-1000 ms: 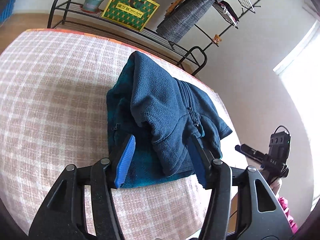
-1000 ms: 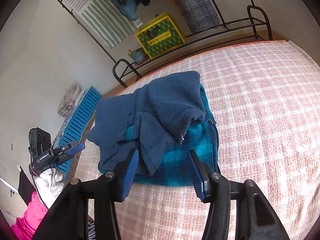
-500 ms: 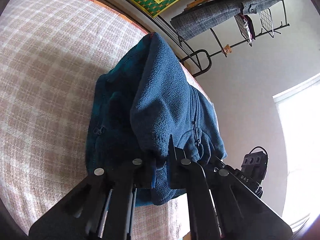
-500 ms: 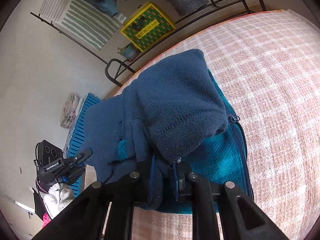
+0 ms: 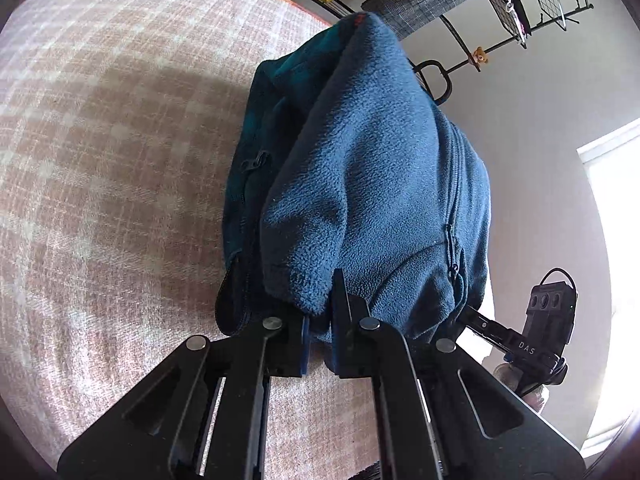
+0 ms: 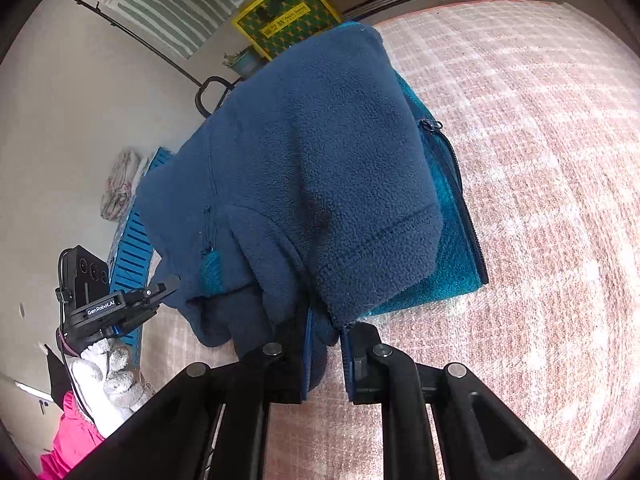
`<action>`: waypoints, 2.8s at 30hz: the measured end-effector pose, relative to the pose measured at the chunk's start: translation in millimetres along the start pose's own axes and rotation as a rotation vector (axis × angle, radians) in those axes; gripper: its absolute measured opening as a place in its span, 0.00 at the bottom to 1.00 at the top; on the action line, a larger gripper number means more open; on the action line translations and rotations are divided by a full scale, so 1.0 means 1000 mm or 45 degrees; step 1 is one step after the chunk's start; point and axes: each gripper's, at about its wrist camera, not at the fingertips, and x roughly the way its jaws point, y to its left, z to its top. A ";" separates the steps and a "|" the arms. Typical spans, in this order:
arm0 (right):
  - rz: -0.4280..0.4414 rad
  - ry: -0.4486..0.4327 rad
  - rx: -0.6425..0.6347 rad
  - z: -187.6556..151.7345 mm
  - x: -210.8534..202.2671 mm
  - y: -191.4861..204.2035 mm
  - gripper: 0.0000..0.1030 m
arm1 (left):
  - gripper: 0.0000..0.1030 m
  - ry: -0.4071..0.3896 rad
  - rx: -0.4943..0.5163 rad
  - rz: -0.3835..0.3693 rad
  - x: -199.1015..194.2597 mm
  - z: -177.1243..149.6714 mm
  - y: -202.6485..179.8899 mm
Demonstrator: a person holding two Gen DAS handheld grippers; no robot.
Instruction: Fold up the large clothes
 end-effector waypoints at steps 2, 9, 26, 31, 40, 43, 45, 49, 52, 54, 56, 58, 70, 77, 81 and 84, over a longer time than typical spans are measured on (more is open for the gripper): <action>0.038 -0.012 -0.036 0.002 -0.014 0.007 0.20 | 0.17 -0.006 0.051 0.014 -0.012 -0.003 -0.007; 0.116 -0.055 -0.178 0.004 -0.070 0.019 0.23 | 0.37 -0.158 -0.028 -0.148 -0.073 0.016 -0.003; -0.150 -0.256 -0.415 0.153 0.008 0.079 0.23 | 0.34 -0.188 0.341 0.167 0.023 0.124 -0.059; -0.208 -0.105 -0.371 0.139 0.051 0.033 0.20 | 0.27 -0.146 0.400 0.219 0.053 0.104 -0.020; -0.276 -0.123 -0.368 0.123 0.028 0.034 0.24 | 0.27 -0.239 0.295 0.089 0.021 0.104 -0.014; -0.171 -0.139 -0.393 0.098 0.000 0.047 0.32 | 0.36 -0.254 0.209 0.051 -0.005 0.109 0.000; -0.099 -0.119 -0.433 0.075 -0.010 0.060 0.33 | 0.38 -0.220 0.139 0.025 -0.009 0.113 0.015; -0.004 -0.078 -0.569 0.034 -0.007 0.093 0.38 | 0.43 -0.100 -0.127 -0.141 0.004 0.118 0.049; -0.062 -0.054 -0.667 0.023 0.012 0.112 0.39 | 0.44 -0.087 -0.238 -0.223 0.007 0.125 0.058; -0.056 -0.033 -0.658 0.020 0.023 0.114 0.42 | 0.44 -0.090 -0.242 -0.264 0.007 0.130 0.056; -0.042 -0.021 -0.643 0.022 0.032 0.113 0.42 | 0.44 -0.070 -0.240 -0.303 0.011 0.134 0.052; -0.031 0.005 -0.653 0.024 0.038 0.112 0.42 | 0.44 -0.060 -0.206 -0.303 0.017 0.138 0.044; -0.007 0.081 -0.641 0.012 0.051 0.095 0.38 | 0.18 -0.166 0.405 0.232 0.054 0.109 0.014; 0.074 0.010 -0.587 0.018 0.007 0.095 0.37 | 0.25 -0.234 0.343 0.240 0.017 0.113 0.001; 0.005 -0.119 -0.447 0.027 -0.037 0.057 0.51 | 0.47 -0.223 0.166 0.032 -0.012 0.110 0.015; -0.026 -0.145 -0.266 0.029 -0.055 0.013 0.61 | 0.51 -0.112 0.028 -0.096 -0.011 0.095 0.034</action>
